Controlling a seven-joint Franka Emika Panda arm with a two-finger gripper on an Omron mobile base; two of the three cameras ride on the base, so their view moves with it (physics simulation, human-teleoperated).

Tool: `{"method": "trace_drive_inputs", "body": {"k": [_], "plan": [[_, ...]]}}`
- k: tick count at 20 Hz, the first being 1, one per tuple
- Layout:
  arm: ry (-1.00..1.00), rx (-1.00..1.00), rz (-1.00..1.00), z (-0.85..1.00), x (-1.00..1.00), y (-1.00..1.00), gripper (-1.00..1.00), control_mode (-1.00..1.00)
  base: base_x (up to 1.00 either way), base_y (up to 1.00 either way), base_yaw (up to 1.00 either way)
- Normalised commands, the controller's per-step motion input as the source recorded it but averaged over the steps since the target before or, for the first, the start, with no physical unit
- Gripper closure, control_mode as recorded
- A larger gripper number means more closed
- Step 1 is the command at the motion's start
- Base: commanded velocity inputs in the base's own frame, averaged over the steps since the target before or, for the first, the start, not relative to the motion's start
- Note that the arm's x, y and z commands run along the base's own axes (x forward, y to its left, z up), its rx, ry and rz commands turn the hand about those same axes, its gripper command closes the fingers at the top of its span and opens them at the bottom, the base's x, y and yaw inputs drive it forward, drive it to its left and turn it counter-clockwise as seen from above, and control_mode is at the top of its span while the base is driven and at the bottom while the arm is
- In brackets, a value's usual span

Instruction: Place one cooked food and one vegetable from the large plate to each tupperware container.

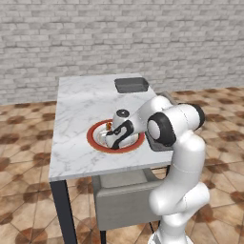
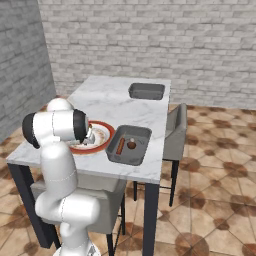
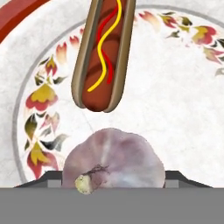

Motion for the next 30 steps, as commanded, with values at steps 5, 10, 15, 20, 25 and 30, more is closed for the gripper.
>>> {"method": "trace_drive_inputs", "body": {"k": [5, 10, 15, 20, 25, 30], "plan": [[-0.02, 0.0, 0.0, -0.1, -0.07, 0.0, 1.0, -1.0, 0.0, 0.0, 0.0], [-0.08, 0.0, 0.0, 0.49, -0.56, 0.0, 1.0, -1.0, 0.0, 0.0, 0.0], [-0.03, 0.0, -0.02, 0.82, -0.85, -0.35, 1.0, -1.0, 0.0, 0.0, 0.0], [0.0, 0.0, -0.01, 0.83, -0.48, -0.5, 1.0, -1.0, 0.0, 0.0, 0.0], [0.0, 0.0, 0.0, 0.77, -0.31, -0.24, 1.0, -1.0, 0.0, 0.0, 0.0], [-0.01, 0.0, 0.0, 0.79, -0.37, -0.04, 1.0, -1.0, 0.0, 0.0, 0.0]]}}
